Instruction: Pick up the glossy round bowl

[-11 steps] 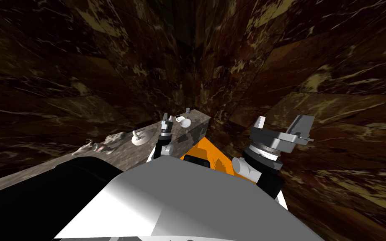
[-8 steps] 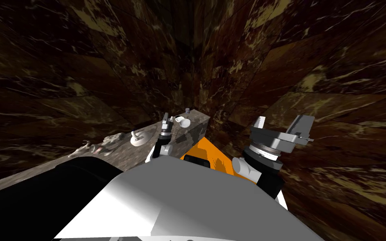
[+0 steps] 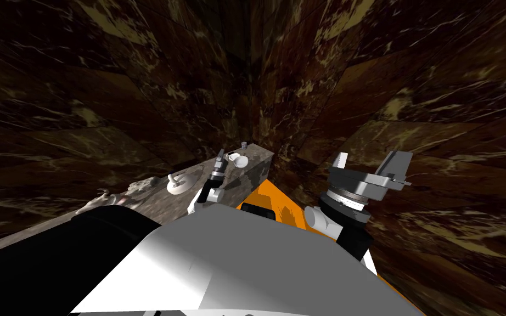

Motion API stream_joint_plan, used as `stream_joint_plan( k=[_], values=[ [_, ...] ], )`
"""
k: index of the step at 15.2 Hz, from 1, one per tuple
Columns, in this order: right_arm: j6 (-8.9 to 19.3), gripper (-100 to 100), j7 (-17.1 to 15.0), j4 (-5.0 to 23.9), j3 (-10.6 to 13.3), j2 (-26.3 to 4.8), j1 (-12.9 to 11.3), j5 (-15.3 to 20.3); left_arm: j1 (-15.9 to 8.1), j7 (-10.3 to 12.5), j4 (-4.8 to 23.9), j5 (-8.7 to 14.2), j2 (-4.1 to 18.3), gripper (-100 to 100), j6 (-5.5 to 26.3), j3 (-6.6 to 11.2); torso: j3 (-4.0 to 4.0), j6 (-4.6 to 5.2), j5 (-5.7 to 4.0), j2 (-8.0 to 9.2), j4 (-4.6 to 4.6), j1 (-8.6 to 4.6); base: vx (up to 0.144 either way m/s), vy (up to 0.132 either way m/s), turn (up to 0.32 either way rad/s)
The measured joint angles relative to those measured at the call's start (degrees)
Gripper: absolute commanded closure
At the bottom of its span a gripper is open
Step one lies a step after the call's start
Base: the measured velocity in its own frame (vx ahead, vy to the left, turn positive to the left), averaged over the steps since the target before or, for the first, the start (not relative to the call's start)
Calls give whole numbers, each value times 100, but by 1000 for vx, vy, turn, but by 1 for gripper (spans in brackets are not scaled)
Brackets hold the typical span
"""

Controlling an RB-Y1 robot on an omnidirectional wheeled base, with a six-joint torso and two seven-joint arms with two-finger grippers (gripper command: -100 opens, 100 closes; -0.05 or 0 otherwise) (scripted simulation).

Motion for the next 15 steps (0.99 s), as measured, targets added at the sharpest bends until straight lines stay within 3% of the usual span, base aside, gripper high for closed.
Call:
stream_joint_plan(
  k=[15],
  values=[
    [0,0,0,0,0,0,0,0,-176,-159,198,649,738,-100,1681,272,-2,0,0,-3,-1,-1,4,4,-59]
  ],
)
